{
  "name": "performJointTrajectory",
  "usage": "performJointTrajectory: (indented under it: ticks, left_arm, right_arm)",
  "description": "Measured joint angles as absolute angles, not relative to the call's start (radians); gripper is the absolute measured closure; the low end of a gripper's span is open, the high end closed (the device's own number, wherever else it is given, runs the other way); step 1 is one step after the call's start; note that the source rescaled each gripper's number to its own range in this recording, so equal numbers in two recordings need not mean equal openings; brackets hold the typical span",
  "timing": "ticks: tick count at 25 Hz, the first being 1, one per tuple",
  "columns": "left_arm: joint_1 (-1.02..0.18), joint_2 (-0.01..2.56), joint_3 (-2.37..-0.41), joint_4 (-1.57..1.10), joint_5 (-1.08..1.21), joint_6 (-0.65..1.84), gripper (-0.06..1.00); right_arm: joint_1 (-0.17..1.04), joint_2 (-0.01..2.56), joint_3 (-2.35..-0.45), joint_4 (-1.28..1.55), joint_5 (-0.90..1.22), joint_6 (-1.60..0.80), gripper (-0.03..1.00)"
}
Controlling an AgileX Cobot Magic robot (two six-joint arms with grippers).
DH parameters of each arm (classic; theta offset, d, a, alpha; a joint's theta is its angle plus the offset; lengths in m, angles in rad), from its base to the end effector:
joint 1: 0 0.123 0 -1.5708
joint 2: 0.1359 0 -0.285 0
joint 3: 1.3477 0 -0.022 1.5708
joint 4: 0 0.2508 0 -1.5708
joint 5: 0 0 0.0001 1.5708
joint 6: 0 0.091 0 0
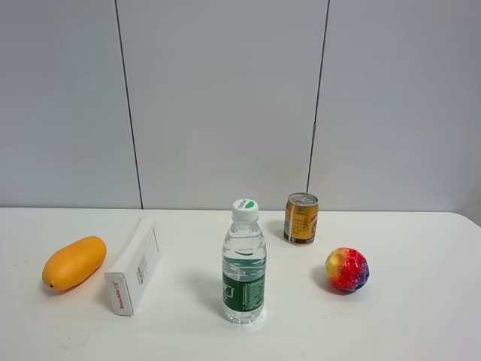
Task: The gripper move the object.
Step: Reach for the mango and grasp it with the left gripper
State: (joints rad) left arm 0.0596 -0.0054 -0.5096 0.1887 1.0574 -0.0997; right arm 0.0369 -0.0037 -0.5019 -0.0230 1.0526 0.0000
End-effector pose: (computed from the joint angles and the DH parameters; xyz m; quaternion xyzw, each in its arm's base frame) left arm -0.0083 0.0144 0.2813 -0.0714 0.8416 0.0835 0.5287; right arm -0.0052 -0.0020 0.2785 -0.0152 0.8494 -0.0018 0.5275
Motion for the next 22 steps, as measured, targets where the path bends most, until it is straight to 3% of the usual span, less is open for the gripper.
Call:
performJointTrajectory:
  ticks: [22]
  left_arm:
    - [0.06, -0.005, -0.51, 0.189, 1.057, -0.1, -0.06]
  right_arm:
    - [0.037, -0.004, -0.502, -0.023, 1.053, 0.0, -0.03]
